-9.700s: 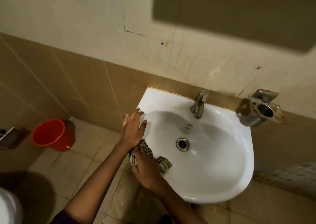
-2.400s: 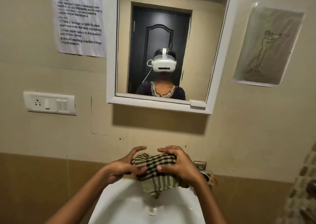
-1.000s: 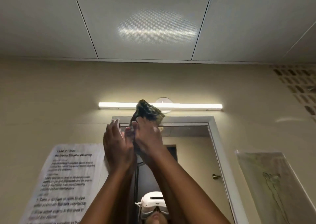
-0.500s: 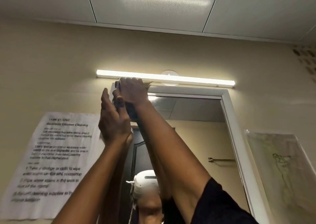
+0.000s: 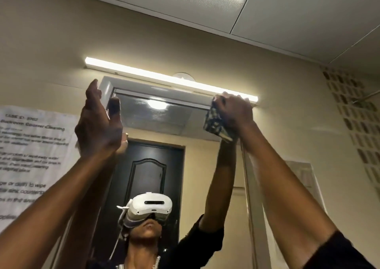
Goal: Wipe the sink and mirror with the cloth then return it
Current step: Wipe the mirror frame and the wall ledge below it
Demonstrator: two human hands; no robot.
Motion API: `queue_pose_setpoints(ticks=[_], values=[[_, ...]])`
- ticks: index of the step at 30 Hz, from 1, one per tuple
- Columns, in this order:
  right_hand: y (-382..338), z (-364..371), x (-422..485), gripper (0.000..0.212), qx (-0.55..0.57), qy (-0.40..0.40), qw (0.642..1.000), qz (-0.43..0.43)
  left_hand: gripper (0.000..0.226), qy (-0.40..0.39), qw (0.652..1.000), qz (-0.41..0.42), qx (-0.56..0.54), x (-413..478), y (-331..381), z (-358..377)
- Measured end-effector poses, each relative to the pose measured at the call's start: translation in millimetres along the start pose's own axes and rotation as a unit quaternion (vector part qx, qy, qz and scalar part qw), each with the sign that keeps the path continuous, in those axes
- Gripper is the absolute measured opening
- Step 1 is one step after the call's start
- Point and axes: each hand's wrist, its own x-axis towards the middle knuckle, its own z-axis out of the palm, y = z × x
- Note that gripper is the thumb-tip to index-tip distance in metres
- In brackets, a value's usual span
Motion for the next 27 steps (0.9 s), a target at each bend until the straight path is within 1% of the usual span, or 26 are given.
queue_pose_setpoints(ticks=[3,6,8,11,13,16,19,21,22,24,27], values=[[16.2,-1.6,-6.0,0.050,0.001,0.009,1.000,0.019,0.065,0.010,1.000,-0.008,0.004,0.3,1.3,-0.1],[11.2,2.7,-15.0,0.044,0.037,0.011,0.996,0.078,0.060,0.008,1.000,-0.012,0.004,-0.6,1.9,-0.2],[10.6,3.0,-28.8,0.041,0.061,-0.001,0.993,0.099,0.060,0.005,1.000,-0.010,0.009,-0.5,1.1,-0.9],[7.0,-11.0,-69.8,0.056,0.122,-0.052,0.982,0.134,0.062,0.000,1.000,-0.013,0.016,-0.3,-0.2,-0.9],[-0.6,-23.0,-118.8,0.060,0.144,-0.093,0.971,0.166,0.062,0.000,1.000,-0.022,0.013,-0.1,0.1,-0.6],[-18.4,-40.6,-209.3,0.065,0.114,-0.146,0.964,0.189,0.062,0.002,0.999,-0.031,0.009,0.3,3.3,-0.9],[-29.8,-46.3,-256.3,0.069,0.086,-0.147,0.961,0.217,0.064,0.005,0.999,-0.033,-0.001,0.2,4.9,-0.9],[-33.8,-43.2,-248.3,0.070,0.064,-0.139,0.961,0.229,0.066,0.007,0.999,-0.036,-0.009,0.0,4.8,-1.6],[-35.5,-40.4,-234.6,0.071,0.055,-0.119,0.966,0.224,0.066,0.010,0.999,-0.038,-0.012,-0.1,4.7,-2.7],[-33.0,-30.0,-195.4,0.071,0.042,-0.079,0.974,0.209,0.066,0.012,0.999,-0.038,-0.019,-0.9,4.9,-3.8],[-35.7,-13.1,-121.7,0.063,0.024,-0.051,0.980,0.190,0.067,0.014,0.998,-0.045,-0.044,-0.2,4.4,-4.4]])
